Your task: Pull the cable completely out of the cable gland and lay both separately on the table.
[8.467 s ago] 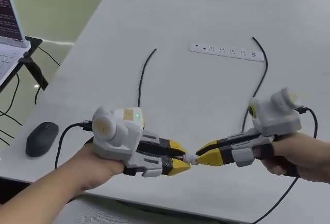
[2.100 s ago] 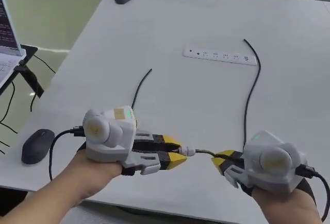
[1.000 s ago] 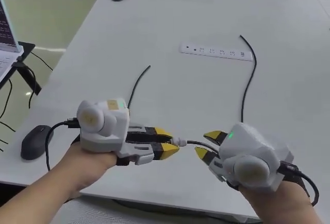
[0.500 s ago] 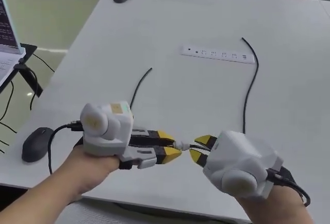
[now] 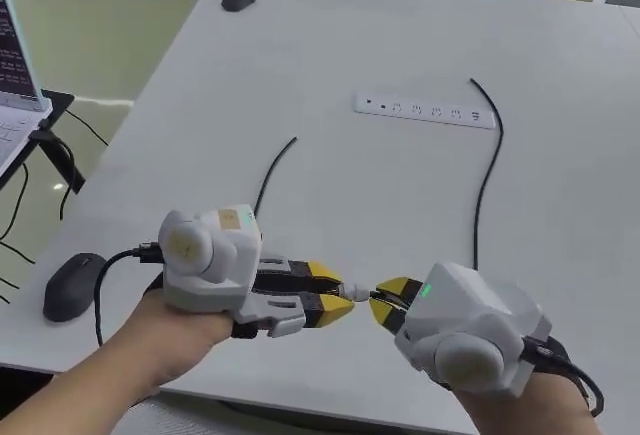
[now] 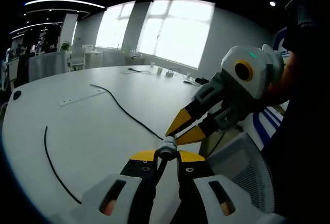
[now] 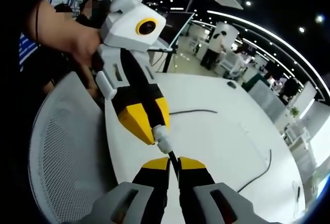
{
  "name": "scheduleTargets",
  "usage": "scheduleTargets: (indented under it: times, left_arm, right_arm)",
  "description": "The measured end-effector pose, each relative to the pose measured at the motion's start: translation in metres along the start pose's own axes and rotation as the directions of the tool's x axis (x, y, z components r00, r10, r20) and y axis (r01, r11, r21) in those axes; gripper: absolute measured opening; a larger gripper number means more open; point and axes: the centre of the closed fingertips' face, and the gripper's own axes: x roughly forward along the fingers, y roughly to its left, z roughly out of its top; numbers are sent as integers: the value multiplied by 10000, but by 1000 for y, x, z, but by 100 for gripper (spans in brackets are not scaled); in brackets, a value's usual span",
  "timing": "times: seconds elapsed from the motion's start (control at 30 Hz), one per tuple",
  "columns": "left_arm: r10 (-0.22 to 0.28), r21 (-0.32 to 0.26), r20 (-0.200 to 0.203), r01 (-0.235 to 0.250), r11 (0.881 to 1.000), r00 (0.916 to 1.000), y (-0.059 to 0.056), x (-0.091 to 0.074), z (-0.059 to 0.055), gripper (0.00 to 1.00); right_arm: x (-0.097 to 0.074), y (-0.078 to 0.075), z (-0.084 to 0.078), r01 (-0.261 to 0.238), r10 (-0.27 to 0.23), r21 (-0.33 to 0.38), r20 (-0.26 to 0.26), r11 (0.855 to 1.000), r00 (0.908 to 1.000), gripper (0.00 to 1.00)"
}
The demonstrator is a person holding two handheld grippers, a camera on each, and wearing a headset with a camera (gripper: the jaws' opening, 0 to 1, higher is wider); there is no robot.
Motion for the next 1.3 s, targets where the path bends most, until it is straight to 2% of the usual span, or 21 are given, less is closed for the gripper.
scheduleTargets:
  times: [0.47, 0.8, 0.83, 0.87, 0.9, 1.03, 1.17, 1.2, 1.23, 1.3]
  left_arm:
    - [88, -126, 116, -87, 9999, 9999, 3, -1, 2, 14]
    - [117, -80, 40, -117, 9999, 9999, 2, 3, 0, 14]
    - [133, -66, 30, -133, 9999, 9999, 3, 2, 0, 14]
    - [135, -77, 60, -134, 9999, 9999, 3, 1, 1, 14]
    - [142, -144, 91, -140, 9998, 9999, 3, 0, 1, 14]
    - [117, -219, 235, -112, 9997, 9997, 3, -3, 3, 14]
    - [105, -223, 341, -98, 9997, 9994, -1, -2, 5, 14]
    - [89, -242, 340, -81, 9997, 9994, -1, -2, 5, 14]
    - [87, -228, 308, -80, 9997, 9995, -3, 0, 5, 14]
    - [94, -129, 223, -91, 9999, 9997, -4, 1, 3, 14]
  right_arm:
    - [2, -7, -9, 87, -79, 567, -146, 9984, 9999, 0]
    - [5, -6, -15, 104, -85, 1103, -173, 9938, 9998, 0]
    - [5, -10, -21, 315, -262, 1117, -489, 9932, 9985, 0]
    - [5, -12, -22, 328, -278, 1192, -434, 9923, 9987, 0]
    - [4, -16, -27, 432, -361, 1508, -491, 9876, 9981, 0]
    - [2, -23, -40, 519, -394, 1999, -661, 9784, 9970, 0]
    - [2, -25, -51, 559, -354, 3276, -682, 9432, 9970, 0]
    - [3, -25, -54, 531, -297, 3790, -673, 9239, 9973, 0]
    - [3, -24, -55, 499, -276, 4048, -609, 9130, 9978, 0]
    - [5, -22, -57, 484, -226, 4193, -662, 9065, 9975, 0]
